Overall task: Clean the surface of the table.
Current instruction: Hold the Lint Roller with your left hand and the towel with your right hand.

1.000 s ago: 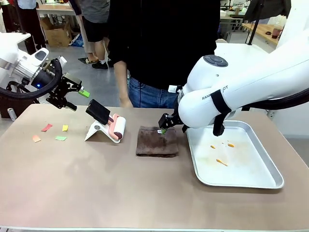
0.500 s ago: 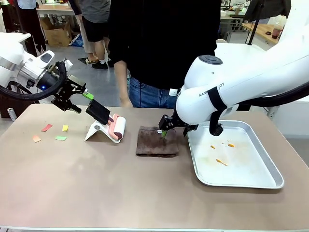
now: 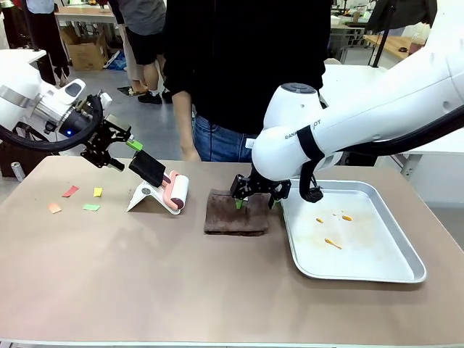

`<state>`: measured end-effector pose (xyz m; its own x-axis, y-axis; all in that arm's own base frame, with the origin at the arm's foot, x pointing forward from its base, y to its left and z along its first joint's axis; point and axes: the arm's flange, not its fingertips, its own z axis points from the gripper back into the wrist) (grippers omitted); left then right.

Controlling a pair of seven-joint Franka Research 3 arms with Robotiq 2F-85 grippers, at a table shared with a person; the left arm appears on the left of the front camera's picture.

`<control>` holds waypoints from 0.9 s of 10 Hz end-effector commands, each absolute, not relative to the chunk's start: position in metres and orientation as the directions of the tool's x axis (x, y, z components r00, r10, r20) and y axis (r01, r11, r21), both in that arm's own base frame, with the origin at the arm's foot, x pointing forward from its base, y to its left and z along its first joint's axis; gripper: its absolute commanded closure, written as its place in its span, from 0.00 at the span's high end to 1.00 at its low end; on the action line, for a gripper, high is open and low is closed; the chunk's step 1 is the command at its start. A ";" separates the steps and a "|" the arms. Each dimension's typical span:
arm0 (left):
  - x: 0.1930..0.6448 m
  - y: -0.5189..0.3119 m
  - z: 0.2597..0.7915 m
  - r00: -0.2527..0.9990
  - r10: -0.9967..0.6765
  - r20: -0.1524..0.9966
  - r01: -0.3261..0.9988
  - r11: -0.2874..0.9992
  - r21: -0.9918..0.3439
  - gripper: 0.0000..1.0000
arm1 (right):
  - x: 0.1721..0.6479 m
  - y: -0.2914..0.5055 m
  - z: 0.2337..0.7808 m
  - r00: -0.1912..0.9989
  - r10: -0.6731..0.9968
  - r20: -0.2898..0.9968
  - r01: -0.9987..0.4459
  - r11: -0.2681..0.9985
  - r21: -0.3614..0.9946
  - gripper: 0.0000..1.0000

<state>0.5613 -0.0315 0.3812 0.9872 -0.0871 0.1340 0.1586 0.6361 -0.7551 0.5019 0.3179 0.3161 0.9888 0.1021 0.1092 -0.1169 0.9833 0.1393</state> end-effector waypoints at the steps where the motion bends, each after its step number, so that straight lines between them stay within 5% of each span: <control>1: 0.577 -0.036 0.378 0.989 -0.076 0.125 0.146 0.581 -0.801 1.00 | 0.509 0.329 0.317 0.992 0.078 0.100 -0.087 0.993 0.085 1.00; 9: 0.580 -0.041 0.372 0.992 -0.087 0.089 0.123 0.599 -0.792 1.00 | 0.518 0.333 0.308 0.998 0.053 0.030 -0.055 0.996 0.064 1.00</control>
<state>0.5776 -0.0413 0.3719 0.9911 -0.0818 0.1046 0.1328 0.5911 -0.7956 0.5117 0.3255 0.3067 0.9961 0.0824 0.0311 -0.0851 0.9916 0.0976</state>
